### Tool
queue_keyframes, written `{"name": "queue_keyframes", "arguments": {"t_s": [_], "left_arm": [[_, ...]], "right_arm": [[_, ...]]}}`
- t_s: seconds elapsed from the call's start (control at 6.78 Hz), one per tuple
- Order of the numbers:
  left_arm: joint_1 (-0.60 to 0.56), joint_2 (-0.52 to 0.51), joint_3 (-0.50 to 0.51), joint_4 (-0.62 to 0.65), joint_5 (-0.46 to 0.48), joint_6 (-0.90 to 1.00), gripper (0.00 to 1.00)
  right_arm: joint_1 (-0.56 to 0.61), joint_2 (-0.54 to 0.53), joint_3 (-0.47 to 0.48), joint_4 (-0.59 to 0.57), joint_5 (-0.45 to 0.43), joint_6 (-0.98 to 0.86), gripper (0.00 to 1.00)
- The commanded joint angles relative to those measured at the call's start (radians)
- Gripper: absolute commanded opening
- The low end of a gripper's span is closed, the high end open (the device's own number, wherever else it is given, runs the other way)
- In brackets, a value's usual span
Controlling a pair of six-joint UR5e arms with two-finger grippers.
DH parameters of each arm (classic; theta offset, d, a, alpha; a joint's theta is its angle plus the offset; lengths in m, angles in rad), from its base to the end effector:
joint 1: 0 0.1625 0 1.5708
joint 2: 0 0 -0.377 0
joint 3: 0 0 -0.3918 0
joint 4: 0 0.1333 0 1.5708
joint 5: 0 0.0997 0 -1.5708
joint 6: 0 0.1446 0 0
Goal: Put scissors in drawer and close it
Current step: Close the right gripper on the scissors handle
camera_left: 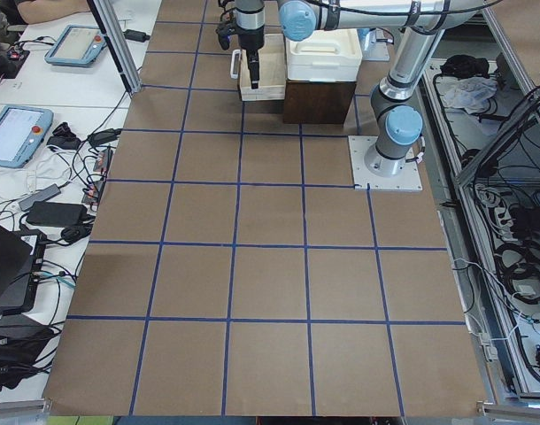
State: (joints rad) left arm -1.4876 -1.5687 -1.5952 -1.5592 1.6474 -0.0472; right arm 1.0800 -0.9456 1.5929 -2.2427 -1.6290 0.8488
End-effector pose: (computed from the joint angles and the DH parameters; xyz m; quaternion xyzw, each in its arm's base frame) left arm -0.0812 -0.4975 0.3855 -0.0649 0.9971 0.0060 0.0382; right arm -0.1898 -0.6201 0.0901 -0.6208 -0.7833 0.0173 0.0264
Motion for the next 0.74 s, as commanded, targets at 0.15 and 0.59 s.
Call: {"name": "queue_keyframes", "arguments": {"t_s": [0.15,0.59], "left_arm": [[0.007,0.006,-0.003,-0.002,0.006,0.001,1.0],[0.006,0.007,-0.003,-0.005,0.009,0.001,1.0]], "right_arm": [[-0.002,0.001,0.001,-0.002,0.0,-0.005,0.58],[-0.002,0.001,0.001,0.001,0.012,-0.02,0.38]]}}
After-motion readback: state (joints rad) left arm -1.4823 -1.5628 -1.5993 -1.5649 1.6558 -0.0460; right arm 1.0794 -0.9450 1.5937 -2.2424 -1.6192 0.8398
